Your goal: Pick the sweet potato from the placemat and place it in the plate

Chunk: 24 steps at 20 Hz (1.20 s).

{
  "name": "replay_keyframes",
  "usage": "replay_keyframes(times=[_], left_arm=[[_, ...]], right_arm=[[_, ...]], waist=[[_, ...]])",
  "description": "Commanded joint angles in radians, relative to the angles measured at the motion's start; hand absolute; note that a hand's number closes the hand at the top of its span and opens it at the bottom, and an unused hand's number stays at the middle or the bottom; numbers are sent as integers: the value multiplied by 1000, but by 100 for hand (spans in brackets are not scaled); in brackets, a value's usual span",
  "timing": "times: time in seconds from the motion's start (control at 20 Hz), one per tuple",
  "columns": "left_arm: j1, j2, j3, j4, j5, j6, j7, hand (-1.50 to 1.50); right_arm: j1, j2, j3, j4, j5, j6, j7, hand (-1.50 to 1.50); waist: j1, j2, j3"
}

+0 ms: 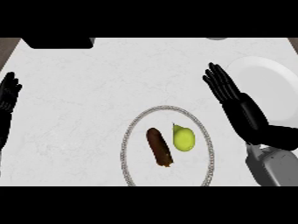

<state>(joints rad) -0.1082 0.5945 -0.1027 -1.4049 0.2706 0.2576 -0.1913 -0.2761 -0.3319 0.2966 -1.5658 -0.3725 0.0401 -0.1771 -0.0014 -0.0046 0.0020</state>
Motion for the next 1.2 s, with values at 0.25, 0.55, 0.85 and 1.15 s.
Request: replay_keyframes(times=[0.25, 0.55, 0.85, 1.15], left_arm=[[84, -205, -162, 103, 79, -40, 212, 0], [84, -268, -199, 62, 110, -52, 269, 0], [109, -286, -177, 47, 83, -68, 287, 0], [92, -299, -183, 19, 85, -43, 328, 0]], right_arm=[[-391, -120, 109, -40, 333, -52, 211, 150], [-311, -74, 203, -13, 754, -375, 266, -150], [-278, -56, 207, -138, 814, -229, 350, -150], [-417, -124, 333, -156, 877, 59, 633, -150]], waist=[[32, 11, -15], [3, 2, -3], [0, 2, -3], [-2, -6, -5]])
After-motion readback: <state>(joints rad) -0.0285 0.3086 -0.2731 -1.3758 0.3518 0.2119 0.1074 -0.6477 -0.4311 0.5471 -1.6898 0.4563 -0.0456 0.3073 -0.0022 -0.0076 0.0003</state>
